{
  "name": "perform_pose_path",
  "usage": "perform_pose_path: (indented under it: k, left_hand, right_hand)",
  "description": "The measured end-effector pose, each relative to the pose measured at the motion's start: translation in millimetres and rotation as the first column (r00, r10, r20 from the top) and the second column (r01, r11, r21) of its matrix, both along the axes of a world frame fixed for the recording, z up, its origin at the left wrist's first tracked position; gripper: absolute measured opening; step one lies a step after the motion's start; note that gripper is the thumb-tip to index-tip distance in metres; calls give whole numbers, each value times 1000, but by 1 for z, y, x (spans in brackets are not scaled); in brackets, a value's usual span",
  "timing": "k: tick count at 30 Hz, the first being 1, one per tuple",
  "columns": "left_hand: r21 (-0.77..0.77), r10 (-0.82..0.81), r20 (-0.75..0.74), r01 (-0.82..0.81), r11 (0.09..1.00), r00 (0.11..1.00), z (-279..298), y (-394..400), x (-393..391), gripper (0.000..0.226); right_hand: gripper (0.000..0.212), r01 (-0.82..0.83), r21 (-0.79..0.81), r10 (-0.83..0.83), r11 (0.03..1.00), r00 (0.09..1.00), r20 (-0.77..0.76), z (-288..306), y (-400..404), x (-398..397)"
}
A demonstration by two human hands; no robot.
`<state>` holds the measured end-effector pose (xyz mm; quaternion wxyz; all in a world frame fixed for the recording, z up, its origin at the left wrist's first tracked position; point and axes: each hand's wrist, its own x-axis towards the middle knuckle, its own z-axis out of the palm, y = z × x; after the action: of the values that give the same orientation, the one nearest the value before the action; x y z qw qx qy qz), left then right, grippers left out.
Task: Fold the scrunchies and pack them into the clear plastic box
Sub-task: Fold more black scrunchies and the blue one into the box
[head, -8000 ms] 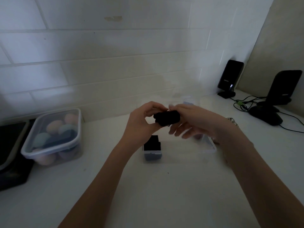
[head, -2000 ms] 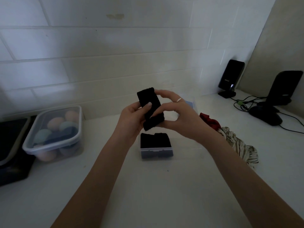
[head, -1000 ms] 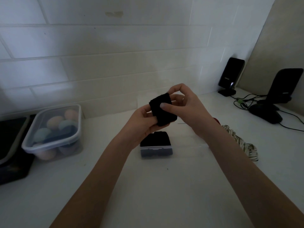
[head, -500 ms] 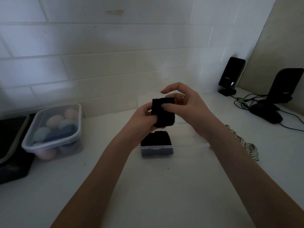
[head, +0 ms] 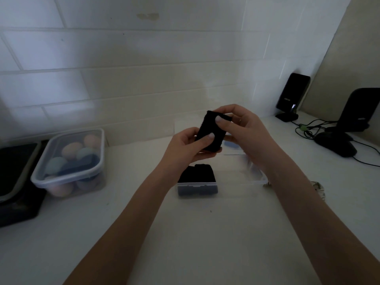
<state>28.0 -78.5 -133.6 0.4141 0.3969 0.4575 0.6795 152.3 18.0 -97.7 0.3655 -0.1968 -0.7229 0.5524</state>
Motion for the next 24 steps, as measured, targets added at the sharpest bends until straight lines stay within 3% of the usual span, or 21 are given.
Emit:
perform_pose_path:
  k: [9,13,15,18,20,24]
  left_hand:
    - [-21,28,-110,-31,999,994,-2,0,0,13]
    - [-59,86,-257,-105,993,962,-2,0,0,13]
    - [-59,111,-343,-139,989,933,-1,-1,0,16]
    - [-35,186,-449,-225,974,874,-3,-2,0,21]
    - [-24,225,-504,-274,962,834,-6,-1,0,18]
    - [-21,204,-694,-302,953,691,-13,1,1,13]
  right_hand:
    - [7,-13,-63,10,998,999,-46,0,1,3]
    - [11,-29,-32,28,999,999,-19,1,3,7]
    - [12,-30,59,26,998,997,75,5,10,15]
    - [14,-82,260,-21,962,928,371,7,21,29]
    - [14,-155,250,8,956,862,506,-1,23,32]
    - [17,-204,192,40,960,779,626,-23,19,25]
